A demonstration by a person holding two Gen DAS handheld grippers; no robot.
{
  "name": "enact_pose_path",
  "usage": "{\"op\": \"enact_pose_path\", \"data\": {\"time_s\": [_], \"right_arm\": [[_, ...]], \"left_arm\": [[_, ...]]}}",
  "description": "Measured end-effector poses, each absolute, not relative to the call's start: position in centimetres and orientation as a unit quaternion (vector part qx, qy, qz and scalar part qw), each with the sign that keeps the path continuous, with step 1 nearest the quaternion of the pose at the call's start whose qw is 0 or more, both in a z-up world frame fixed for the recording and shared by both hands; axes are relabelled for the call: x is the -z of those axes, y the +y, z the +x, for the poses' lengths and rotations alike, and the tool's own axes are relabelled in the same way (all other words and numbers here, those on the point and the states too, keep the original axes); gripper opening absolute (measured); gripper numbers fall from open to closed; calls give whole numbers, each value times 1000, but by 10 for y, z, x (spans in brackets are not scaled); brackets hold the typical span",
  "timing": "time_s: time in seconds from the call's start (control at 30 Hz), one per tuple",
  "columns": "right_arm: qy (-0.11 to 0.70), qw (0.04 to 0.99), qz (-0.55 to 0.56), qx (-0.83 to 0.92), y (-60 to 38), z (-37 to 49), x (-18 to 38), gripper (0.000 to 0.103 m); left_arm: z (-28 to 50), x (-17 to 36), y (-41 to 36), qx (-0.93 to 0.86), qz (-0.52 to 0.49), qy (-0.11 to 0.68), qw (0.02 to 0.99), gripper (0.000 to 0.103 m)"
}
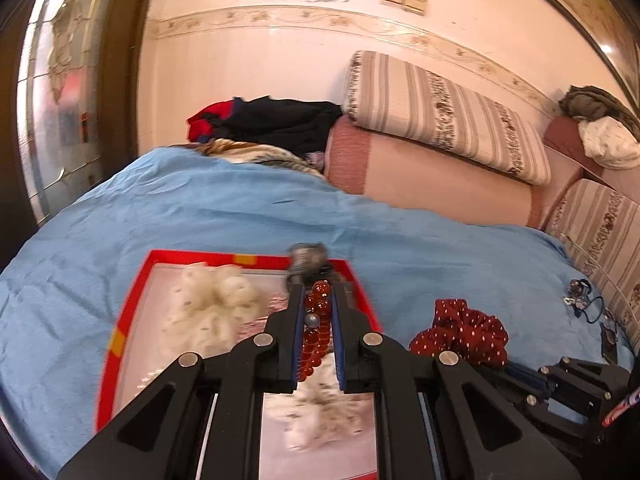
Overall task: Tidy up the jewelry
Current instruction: 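Carry the red bead bracelet and red scrunchie over the tray with both tools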
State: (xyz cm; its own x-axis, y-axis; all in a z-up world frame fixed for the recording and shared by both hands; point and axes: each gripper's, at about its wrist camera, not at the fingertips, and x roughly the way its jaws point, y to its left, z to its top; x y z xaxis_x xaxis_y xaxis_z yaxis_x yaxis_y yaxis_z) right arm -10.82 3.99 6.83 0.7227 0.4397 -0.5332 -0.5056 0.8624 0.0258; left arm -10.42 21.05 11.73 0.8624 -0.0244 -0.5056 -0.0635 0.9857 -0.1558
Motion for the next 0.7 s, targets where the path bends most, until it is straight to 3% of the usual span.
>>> {"op": "enact_pose_path", "data": {"time_s": [0.7], "right_arm": [[305, 883, -115, -337, 132, -122, -29, 9]], "left_arm": [[-107, -60, 290, -98, -119, 350, 924, 12]]}}
